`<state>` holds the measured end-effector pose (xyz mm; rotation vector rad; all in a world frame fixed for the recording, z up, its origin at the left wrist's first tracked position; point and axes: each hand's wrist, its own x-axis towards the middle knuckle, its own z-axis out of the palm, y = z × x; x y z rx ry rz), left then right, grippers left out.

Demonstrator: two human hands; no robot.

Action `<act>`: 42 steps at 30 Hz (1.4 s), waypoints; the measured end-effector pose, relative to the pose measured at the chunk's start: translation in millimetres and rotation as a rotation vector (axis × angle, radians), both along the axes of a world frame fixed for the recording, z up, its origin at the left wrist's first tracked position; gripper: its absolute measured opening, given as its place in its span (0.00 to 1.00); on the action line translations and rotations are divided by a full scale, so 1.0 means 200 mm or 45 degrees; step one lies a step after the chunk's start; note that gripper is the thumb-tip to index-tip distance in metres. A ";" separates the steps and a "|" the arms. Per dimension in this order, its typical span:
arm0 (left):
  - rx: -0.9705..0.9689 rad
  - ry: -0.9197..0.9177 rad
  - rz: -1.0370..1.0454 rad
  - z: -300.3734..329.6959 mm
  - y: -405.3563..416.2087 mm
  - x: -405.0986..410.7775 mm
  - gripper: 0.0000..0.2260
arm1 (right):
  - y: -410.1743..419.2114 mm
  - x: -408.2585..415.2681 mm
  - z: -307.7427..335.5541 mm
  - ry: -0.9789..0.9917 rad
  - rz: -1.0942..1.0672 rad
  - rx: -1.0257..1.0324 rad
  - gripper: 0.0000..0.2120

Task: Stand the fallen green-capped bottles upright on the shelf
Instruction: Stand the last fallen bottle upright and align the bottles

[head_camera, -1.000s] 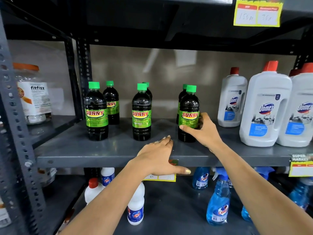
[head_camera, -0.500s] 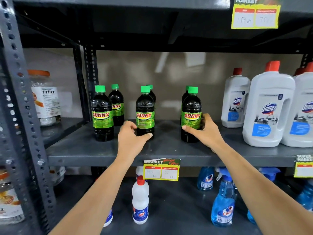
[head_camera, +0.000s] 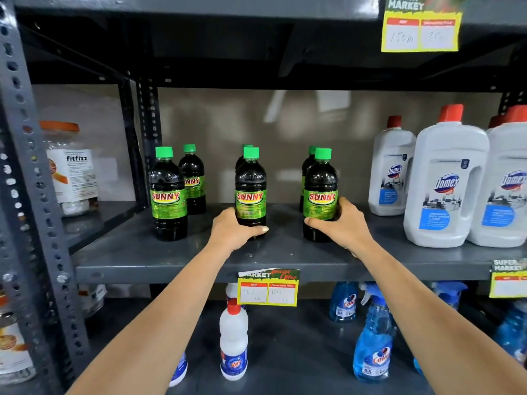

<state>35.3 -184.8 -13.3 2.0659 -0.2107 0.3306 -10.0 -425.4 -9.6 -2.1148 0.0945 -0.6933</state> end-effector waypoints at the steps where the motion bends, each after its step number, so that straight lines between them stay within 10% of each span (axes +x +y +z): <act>1: 0.012 -0.003 -0.003 0.00 0.00 0.00 0.30 | 0.00 0.00 0.00 0.001 -0.010 -0.008 0.30; 30: 0.073 0.024 -0.042 0.00 0.08 -0.08 0.34 | 0.09 -0.07 0.04 -0.293 -0.253 -0.090 0.46; 36: 0.276 -0.066 -0.023 -0.06 0.35 -0.19 0.41 | 0.36 -0.12 0.07 -1.051 -0.269 -0.353 0.21; 42: 0.450 -0.253 0.207 -0.09 0.80 -0.27 0.31 | 0.87 -0.08 0.09 -1.092 0.307 -0.552 0.09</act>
